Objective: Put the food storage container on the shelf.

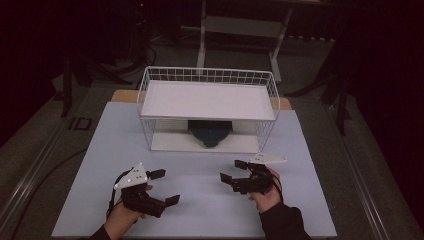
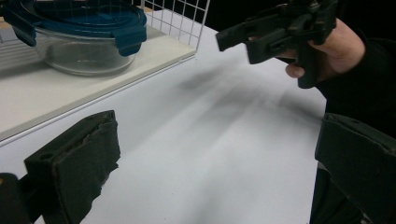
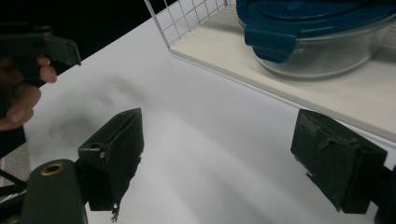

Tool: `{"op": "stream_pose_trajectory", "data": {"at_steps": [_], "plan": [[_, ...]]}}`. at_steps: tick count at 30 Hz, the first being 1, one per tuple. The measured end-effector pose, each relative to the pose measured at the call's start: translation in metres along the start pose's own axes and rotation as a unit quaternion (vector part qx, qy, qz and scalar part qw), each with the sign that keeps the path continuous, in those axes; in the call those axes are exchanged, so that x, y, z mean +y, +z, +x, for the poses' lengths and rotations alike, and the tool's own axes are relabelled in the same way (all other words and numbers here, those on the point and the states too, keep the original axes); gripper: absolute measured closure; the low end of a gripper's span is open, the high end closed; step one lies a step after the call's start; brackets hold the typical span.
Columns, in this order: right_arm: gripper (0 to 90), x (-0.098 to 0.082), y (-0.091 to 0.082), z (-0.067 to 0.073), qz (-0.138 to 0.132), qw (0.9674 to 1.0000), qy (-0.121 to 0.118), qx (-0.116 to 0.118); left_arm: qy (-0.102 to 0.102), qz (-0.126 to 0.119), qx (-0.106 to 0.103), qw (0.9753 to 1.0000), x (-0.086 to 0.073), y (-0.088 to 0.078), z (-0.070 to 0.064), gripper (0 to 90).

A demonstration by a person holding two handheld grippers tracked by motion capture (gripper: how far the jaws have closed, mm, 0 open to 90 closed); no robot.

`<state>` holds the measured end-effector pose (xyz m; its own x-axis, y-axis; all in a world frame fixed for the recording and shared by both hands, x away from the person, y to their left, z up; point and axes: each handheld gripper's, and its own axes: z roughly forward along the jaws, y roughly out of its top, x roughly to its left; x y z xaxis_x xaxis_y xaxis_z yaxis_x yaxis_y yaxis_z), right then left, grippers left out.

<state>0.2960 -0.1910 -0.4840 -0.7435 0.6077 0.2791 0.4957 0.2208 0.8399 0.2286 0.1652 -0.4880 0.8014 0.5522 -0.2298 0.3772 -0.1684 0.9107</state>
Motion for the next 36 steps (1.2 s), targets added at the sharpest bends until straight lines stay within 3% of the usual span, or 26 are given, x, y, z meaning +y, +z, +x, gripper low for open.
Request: {"op": "stream_pose_trajectory", "data": {"at_steps": [20,36], "plan": [[17.0,-0.030,-0.057,-0.001,-0.014,0.9996,-0.001,-0.023,0.011,-0.001,0.004,0.9999,-0.003,-0.009,-0.007,0.1],[17.4,-0.053,-0.065,-0.013,0.009,0.9991,-0.005,-0.040,0.019,0.000,0.004,0.9998,-0.006,-0.008,-0.007,0.1]]}}
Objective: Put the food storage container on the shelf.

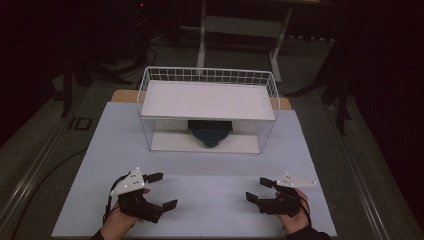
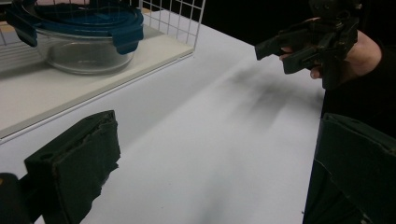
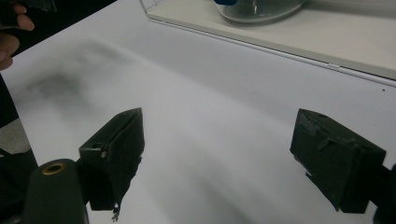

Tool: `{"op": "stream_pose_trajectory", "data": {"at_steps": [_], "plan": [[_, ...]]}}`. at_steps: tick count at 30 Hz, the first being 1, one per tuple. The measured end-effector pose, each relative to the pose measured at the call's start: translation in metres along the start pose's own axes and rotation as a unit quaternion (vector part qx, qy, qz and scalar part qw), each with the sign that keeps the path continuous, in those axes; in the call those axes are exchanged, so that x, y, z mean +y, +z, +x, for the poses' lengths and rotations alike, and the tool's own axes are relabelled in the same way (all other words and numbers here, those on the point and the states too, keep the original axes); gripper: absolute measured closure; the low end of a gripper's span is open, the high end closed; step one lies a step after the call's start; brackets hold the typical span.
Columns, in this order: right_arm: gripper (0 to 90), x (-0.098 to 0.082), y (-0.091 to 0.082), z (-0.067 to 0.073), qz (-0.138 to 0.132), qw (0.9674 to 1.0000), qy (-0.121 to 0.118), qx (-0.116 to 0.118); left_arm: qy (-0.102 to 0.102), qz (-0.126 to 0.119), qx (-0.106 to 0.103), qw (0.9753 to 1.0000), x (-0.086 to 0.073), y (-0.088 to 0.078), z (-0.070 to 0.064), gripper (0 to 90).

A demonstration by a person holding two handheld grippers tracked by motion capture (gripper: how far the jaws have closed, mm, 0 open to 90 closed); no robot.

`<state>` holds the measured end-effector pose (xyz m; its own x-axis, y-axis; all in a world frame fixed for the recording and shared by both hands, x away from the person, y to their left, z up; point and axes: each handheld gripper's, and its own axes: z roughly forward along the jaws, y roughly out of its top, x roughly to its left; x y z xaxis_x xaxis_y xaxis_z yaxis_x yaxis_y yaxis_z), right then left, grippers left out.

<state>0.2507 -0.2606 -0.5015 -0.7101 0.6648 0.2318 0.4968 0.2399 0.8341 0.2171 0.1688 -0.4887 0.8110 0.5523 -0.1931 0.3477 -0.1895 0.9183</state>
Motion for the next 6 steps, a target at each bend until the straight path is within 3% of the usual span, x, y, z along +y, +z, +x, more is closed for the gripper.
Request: {"op": "stream_pose_trajectory", "data": {"at_steps": [6], "plan": [[17.3,-0.0007,0.0016,0.0001,0.004,1.0000,-0.001,0.003,0.009,0.003,0.001,1.0000,0.0000,0.0006,-0.0013,0.1]]}}
